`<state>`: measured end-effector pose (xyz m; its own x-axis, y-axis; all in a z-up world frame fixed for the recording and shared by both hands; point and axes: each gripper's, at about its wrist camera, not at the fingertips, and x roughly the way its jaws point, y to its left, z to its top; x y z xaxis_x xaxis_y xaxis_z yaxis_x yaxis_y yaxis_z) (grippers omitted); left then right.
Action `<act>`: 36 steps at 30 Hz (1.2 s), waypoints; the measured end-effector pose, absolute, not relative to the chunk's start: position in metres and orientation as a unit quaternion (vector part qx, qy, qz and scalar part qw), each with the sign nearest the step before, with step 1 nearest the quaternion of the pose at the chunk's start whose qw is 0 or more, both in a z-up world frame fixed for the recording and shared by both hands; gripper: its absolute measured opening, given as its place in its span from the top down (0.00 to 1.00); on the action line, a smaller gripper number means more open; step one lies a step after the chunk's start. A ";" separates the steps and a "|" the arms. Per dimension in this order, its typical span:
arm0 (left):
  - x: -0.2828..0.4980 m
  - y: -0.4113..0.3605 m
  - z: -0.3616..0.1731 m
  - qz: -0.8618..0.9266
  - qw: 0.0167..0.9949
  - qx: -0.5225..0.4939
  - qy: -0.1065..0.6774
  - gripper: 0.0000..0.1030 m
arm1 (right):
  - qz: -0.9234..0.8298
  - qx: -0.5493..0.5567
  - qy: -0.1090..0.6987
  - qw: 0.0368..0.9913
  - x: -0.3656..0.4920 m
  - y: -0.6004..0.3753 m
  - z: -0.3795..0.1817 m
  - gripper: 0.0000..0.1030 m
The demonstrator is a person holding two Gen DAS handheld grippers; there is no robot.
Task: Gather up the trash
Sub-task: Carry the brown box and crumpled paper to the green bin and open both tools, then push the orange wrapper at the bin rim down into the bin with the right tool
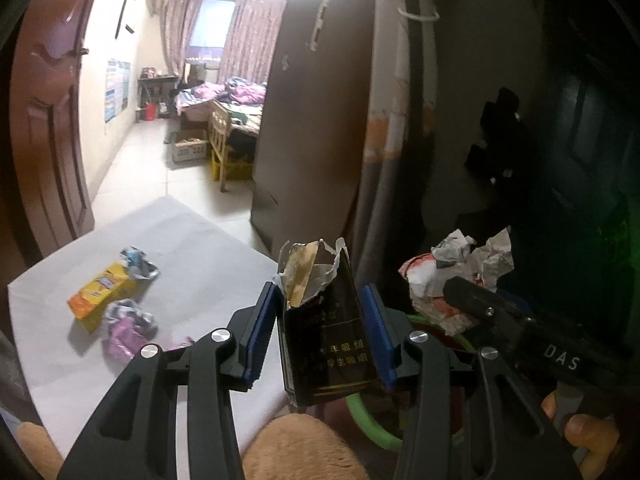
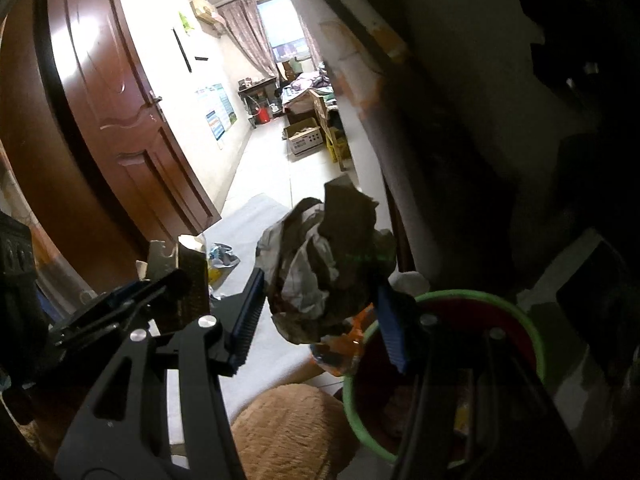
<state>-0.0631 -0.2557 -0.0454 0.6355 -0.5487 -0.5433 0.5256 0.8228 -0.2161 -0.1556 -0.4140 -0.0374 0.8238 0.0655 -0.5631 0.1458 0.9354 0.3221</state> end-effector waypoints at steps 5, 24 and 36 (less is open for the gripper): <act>-0.065 -0.285 -0.051 -0.331 0.891 -0.020 0.311 0.60 | -0.028 0.215 0.301 0.929 -0.163 -0.439 -0.051 0.50; -0.062 -0.312 -0.060 -0.387 0.867 -0.016 0.314 0.22 | -0.131 0.235 0.309 0.912 -0.186 -0.480 -0.066 0.18; -0.031 -0.210 -0.049 -0.289 0.904 -0.027 0.313 0.21 | -0.103 0.198 0.356 0.907 -0.143 -0.436 -0.079 0.14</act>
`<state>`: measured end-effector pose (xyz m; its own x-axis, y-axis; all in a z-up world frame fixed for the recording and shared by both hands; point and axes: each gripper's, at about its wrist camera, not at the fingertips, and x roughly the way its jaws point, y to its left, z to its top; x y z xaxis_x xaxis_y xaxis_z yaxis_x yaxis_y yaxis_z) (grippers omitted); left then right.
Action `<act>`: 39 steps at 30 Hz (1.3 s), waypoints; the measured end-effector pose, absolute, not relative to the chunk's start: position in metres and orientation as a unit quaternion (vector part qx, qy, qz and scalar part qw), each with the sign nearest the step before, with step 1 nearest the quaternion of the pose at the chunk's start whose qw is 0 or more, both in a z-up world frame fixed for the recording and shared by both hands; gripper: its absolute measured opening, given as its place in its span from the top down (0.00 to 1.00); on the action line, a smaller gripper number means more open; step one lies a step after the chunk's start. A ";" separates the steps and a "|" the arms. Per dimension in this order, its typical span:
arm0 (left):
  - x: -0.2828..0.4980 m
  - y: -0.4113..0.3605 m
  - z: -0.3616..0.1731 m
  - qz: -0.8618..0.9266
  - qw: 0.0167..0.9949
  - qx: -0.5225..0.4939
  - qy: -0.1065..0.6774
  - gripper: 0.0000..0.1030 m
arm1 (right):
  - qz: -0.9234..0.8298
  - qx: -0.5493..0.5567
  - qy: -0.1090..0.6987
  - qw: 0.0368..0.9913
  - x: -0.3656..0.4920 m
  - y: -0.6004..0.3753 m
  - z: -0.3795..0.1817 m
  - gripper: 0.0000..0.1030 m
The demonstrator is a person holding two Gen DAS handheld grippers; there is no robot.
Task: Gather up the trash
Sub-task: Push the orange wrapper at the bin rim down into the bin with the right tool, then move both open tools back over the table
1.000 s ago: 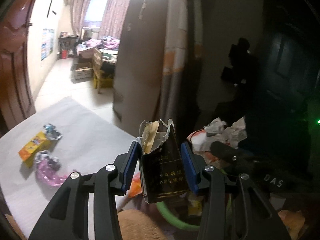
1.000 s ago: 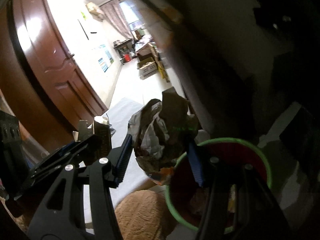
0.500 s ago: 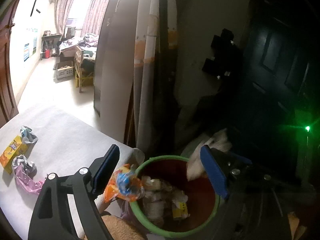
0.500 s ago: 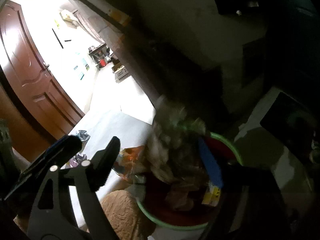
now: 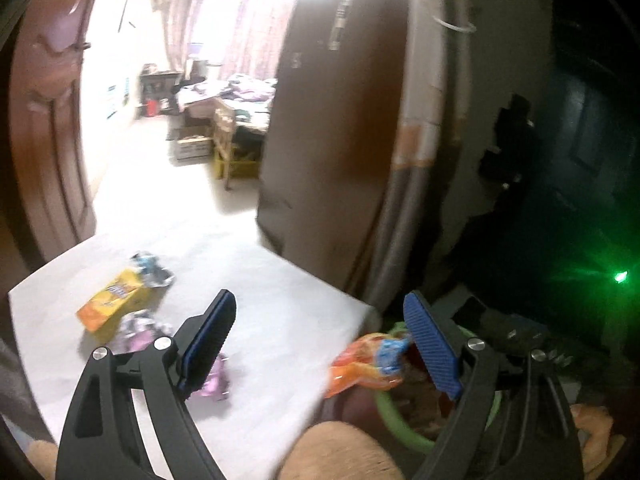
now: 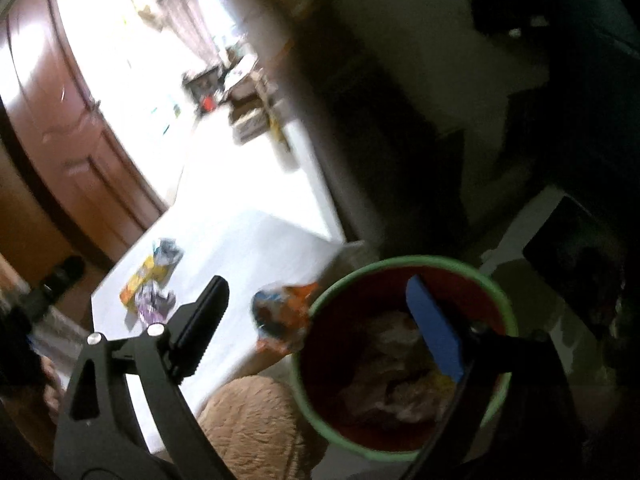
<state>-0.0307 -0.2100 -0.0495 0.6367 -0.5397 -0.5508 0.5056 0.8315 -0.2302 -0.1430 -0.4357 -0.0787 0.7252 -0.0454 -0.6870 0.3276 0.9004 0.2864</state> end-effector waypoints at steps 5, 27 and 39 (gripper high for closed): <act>-0.022 -0.180 -0.050 -0.267 0.907 -0.048 0.322 0.21 | -0.076 0.186 0.423 0.884 -0.093 -0.407 -0.124 0.14; -0.019 -0.149 -0.050 -0.245 0.909 -0.061 0.330 0.20 | -0.128 0.186 0.396 0.890 -0.117 -0.424 -0.095 0.55; -0.003 -0.118 -0.061 -0.208 0.914 -0.057 0.343 0.20 | -0.222 0.143 0.418 0.869 -0.146 -0.446 -0.097 0.39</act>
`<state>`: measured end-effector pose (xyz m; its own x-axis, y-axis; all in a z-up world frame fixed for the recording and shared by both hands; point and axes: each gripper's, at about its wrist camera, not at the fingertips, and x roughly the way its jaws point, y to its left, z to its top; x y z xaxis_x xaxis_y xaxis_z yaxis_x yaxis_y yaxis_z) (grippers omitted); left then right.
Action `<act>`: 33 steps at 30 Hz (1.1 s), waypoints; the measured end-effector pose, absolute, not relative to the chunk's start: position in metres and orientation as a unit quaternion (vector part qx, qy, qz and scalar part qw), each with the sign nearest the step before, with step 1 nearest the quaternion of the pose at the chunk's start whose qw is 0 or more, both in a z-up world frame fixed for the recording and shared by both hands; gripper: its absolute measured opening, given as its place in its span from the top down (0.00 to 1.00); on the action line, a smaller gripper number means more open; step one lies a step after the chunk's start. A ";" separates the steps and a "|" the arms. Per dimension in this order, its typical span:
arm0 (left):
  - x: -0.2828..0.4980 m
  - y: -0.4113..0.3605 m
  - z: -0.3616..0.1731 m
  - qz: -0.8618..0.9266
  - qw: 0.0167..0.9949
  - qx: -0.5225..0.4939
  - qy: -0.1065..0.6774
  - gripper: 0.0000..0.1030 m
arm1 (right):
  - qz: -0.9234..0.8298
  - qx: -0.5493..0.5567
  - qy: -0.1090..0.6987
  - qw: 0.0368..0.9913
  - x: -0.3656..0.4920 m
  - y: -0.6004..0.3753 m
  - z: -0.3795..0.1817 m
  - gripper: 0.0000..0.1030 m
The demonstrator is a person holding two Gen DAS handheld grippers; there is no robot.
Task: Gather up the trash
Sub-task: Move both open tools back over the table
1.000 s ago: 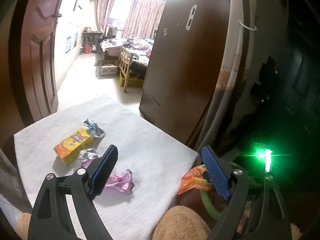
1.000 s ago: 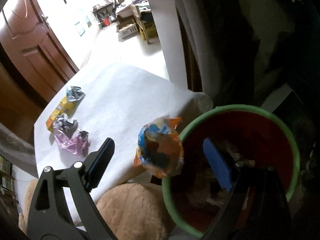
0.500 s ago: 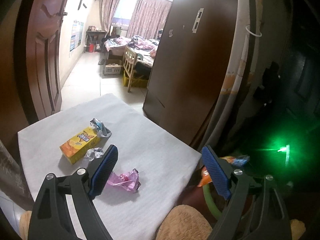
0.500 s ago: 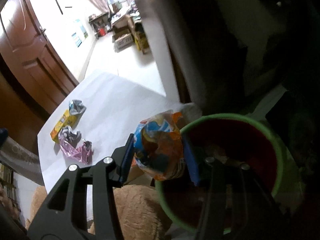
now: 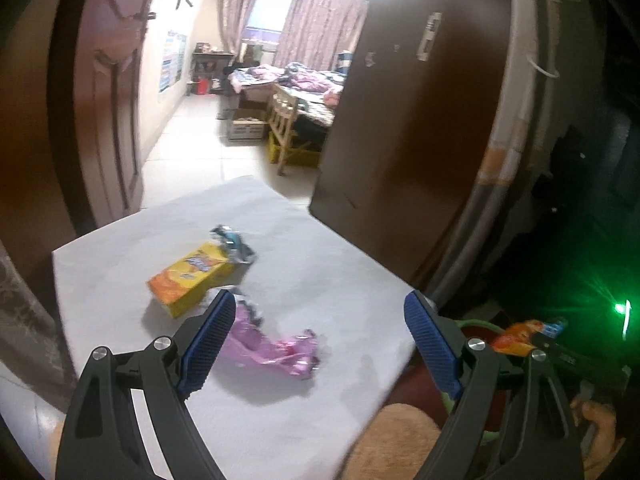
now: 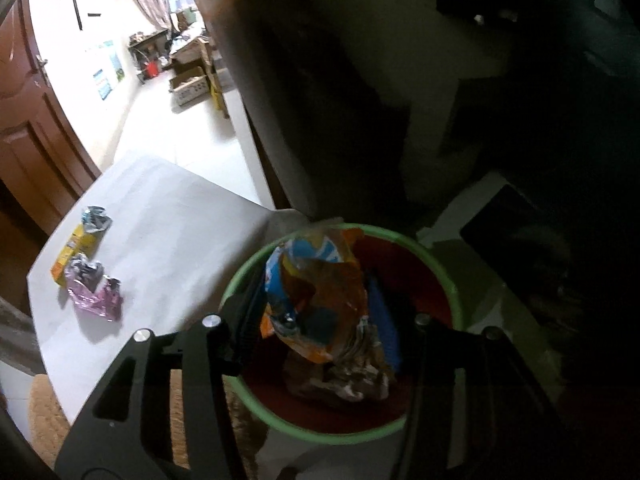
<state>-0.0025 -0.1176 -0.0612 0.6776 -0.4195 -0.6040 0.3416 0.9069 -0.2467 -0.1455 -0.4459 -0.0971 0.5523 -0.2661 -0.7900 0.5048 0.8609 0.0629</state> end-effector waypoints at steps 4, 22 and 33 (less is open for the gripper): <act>0.009 -0.089 -0.064 -0.174 0.919 -0.069 0.348 0.20 | -0.233 0.132 0.410 0.872 -0.147 -0.440 -0.094 0.23; 0.034 -0.023 -0.085 -0.098 0.920 -0.105 0.365 0.20 | -0.125 0.097 0.448 0.880 -0.100 -0.358 -0.102 0.12; 0.035 -0.001 -0.089 -0.075 0.920 -0.123 0.365 0.20 | 0.052 0.001 0.482 0.875 -0.020 -0.231 -0.132 0.08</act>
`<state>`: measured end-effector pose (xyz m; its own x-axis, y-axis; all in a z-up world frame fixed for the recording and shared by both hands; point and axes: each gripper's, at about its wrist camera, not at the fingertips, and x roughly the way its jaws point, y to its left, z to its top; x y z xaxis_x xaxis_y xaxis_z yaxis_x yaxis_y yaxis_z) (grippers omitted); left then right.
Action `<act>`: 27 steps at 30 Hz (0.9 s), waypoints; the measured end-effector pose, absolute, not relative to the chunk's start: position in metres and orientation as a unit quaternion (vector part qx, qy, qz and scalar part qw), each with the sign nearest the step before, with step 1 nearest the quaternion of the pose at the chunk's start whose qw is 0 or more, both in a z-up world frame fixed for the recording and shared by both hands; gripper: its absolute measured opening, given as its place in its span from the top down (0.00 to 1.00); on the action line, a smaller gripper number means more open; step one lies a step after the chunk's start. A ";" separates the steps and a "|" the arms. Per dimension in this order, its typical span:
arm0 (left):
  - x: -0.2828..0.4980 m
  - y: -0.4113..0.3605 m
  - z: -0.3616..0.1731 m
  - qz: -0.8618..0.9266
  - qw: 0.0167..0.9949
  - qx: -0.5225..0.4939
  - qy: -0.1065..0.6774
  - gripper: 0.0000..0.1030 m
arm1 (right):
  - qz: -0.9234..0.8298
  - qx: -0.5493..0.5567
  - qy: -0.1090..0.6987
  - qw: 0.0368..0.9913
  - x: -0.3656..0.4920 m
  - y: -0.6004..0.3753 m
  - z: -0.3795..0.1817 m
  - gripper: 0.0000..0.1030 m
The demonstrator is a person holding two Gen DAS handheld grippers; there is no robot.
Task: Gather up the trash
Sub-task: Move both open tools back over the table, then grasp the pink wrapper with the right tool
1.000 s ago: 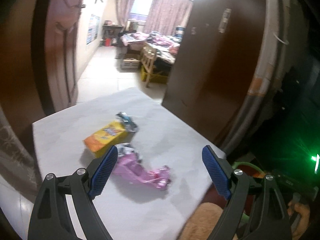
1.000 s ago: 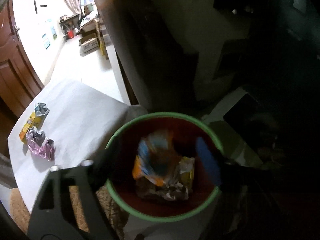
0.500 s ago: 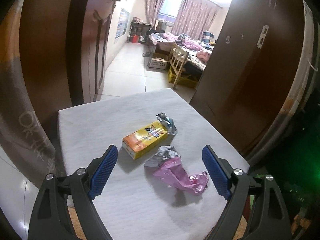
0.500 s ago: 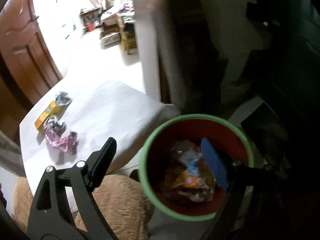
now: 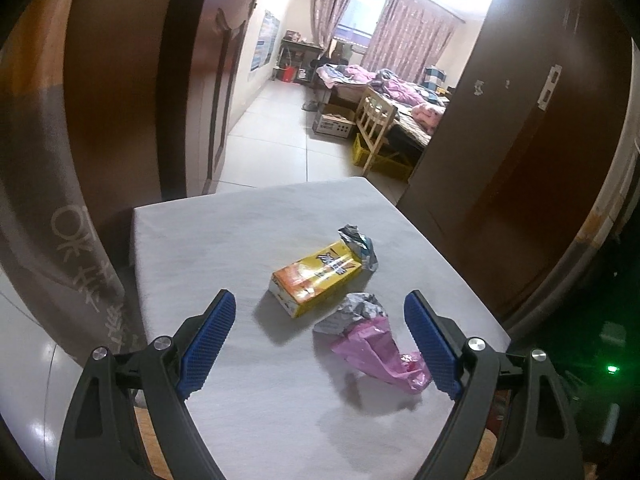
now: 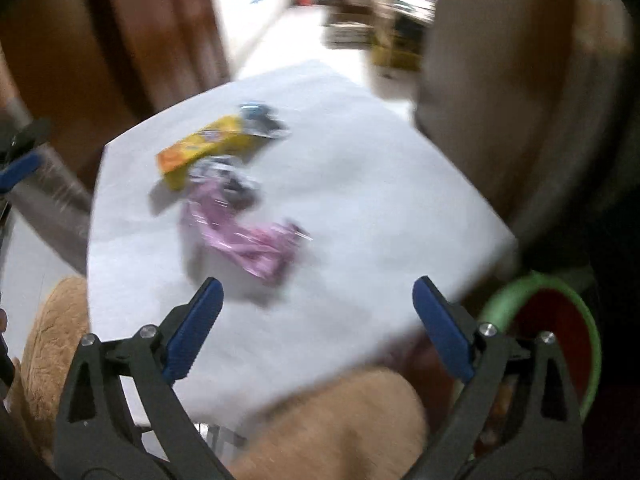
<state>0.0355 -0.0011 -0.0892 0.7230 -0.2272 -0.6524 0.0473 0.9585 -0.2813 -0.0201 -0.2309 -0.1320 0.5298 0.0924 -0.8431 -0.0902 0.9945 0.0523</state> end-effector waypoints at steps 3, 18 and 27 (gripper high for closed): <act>0.036 0.006 -0.090 -0.069 0.920 -0.126 0.365 0.20 | 0.108 -0.024 0.475 0.873 0.007 -0.191 -0.145 0.05; 0.038 0.034 -0.099 -0.027 0.916 -0.129 0.378 0.20 | 0.123 -0.065 0.542 0.829 0.063 -0.142 -0.219 0.60; 0.045 0.017 -0.114 -0.034 0.911 -0.102 0.398 0.20 | 0.154 0.030 0.493 0.856 0.021 -0.182 -0.181 0.68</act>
